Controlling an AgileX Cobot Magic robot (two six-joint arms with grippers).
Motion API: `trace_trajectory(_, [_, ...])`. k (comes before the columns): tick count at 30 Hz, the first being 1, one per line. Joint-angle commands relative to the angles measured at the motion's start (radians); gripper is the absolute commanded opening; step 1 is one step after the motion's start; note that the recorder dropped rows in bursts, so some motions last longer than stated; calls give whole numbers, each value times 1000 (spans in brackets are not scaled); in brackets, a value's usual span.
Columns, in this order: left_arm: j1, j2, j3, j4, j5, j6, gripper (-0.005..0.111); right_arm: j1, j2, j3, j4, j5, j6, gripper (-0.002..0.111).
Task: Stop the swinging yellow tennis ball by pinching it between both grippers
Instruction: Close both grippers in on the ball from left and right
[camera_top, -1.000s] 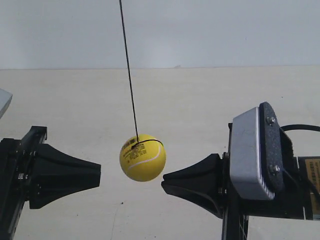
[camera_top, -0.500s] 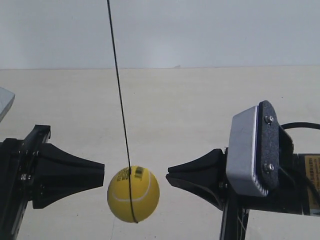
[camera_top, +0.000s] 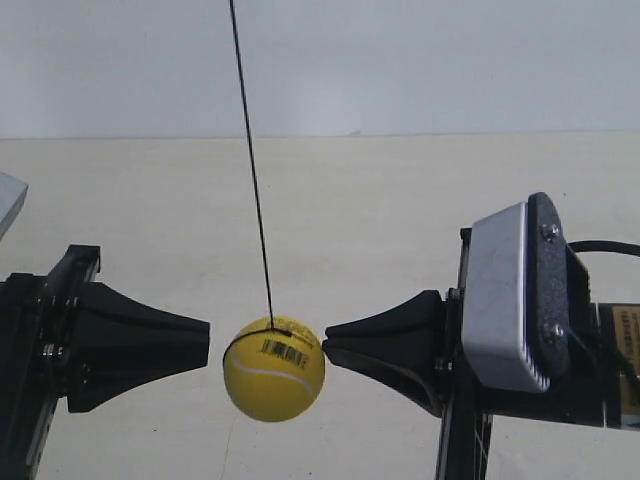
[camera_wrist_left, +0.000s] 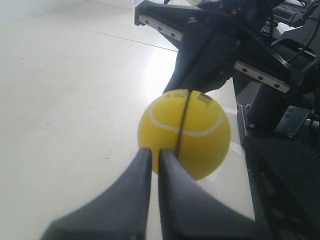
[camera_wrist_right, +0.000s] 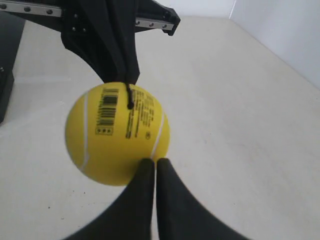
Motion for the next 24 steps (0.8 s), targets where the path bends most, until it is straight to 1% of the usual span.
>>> trace_trajectory(1, [-6,19,4,-34,-13,25,5,2,-2,4,19,-12,-19,0])
trace_trajectory(6, [-6,91,4,-40,-13,76,5,2,-2,4,33,-12,-37,0])
trace_trajectory(9, [-6,142,4,-76,-13,139,5,2,-2,4,55,1,-61,0])
trace_trajectory(17, [-6,146,-15,-89,-13,169,5,2,4,4,117,53,-135,0])
trace_trajectory(22, [-6,146,-15,-89,-13,185,5,2,138,-38,115,-14,-172,0])
trace_trajectory(24, [-6,146,-15,-89,-13,185,5,2,198,-67,111,-74,-184,0])
